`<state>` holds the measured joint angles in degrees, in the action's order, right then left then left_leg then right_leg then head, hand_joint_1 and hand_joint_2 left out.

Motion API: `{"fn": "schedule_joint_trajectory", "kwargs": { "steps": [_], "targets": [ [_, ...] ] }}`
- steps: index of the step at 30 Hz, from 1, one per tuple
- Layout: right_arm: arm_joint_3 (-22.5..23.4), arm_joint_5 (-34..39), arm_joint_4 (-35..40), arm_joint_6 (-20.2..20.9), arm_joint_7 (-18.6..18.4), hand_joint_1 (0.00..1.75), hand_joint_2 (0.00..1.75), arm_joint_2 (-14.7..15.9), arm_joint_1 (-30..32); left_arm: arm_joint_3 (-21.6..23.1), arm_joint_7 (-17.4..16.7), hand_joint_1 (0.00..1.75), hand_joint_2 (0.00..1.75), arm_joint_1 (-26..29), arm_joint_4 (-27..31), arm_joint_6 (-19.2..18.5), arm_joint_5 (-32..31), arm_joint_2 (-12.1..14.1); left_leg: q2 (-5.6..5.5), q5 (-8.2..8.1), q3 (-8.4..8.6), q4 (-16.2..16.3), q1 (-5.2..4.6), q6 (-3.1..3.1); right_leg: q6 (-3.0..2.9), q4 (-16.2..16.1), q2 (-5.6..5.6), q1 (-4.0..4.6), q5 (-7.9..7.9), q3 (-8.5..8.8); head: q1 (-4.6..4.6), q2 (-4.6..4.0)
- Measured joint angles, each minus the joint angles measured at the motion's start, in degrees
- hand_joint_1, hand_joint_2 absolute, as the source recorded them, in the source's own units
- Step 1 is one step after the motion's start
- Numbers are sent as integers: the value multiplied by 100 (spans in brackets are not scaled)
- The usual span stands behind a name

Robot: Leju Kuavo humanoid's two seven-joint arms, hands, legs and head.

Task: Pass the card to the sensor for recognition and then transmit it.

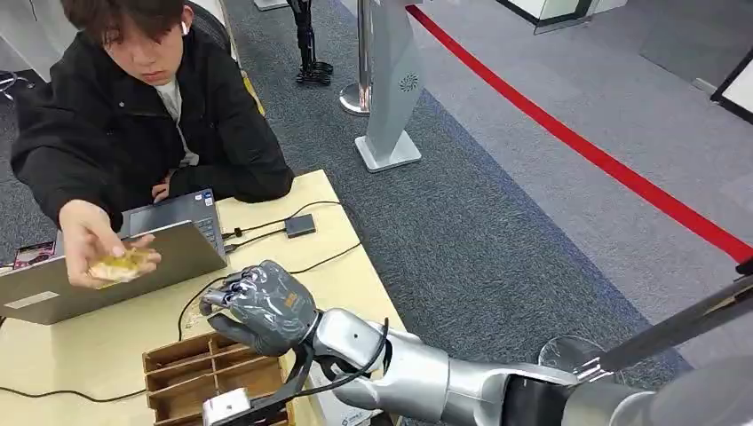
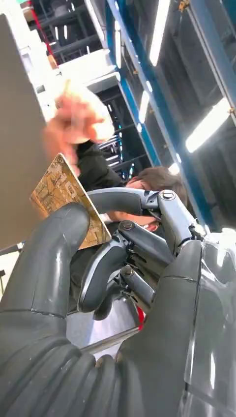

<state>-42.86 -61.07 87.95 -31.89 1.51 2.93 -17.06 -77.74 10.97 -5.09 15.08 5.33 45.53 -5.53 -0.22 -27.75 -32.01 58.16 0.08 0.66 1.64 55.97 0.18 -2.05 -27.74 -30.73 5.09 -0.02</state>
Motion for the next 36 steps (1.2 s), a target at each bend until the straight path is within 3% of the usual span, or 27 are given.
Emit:
{"fn": "schedule_joint_trajectory", "kwargs": {
  "steps": [5,13,24,25,26,27,30,31,36],
  "targets": [
    [48,-4,-57,-9,7,175,175,-15,-67,107,260,0,0,-3,0,-43,0,13,0,0,0,0,0,0,0,0,0,0,0,0,-2,0],
    [98,-11,-109,-15,7,171,175,-17,-88,188,299,0,0,-3,0,-26,0,31,0,0,0,0,0,0,0,0,0,0,0,0,-2,0],
    [306,-208,-160,-77,-96,171,175,-31,-198,431,819,0,0,-3,0,398,0,79,0,0,1,0,0,0,0,0,1,0,0,0,-2,0],
    [317,-210,-164,-76,-98,162,175,-33,-198,465,859,0,0,-5,0,470,0,83,0,0,1,0,0,0,0,0,1,0,0,0,-2,0],
    [319,-214,-166,-77,-103,124,175,-33,-198,500,894,0,0,-5,0,524,0,87,0,0,1,0,0,0,0,0,0,0,0,0,-2,0],
    [321,-238,-166,-79,-114,14,175,-33,-197,529,924,0,0,-4,0,582,0,96,0,0,1,0,0,0,0,0,0,0,0,0,0,0],
    [330,-282,-166,-83,-114,14,175,-33,-178,630,992,0,0,-3,0,809,0,127,1,0,1,0,0,0,-1,0,1,0,-1,-1,0,0],
    [332,-293,-166,-85,-114,0,175,-33,-168,655,1009,0,0,-2,0,852,0,133,1,-1,0,0,0,-1,-1,0,1,0,-1,-2,-2,0],
    [343,-235,-162,-96,-108,0,175,-33,-136,717,1099,0,0,-2,0,925,0,168,1,-1,1,0,0,0,-1,0,1,0,-1,-2,-2,0]
  ]
}}
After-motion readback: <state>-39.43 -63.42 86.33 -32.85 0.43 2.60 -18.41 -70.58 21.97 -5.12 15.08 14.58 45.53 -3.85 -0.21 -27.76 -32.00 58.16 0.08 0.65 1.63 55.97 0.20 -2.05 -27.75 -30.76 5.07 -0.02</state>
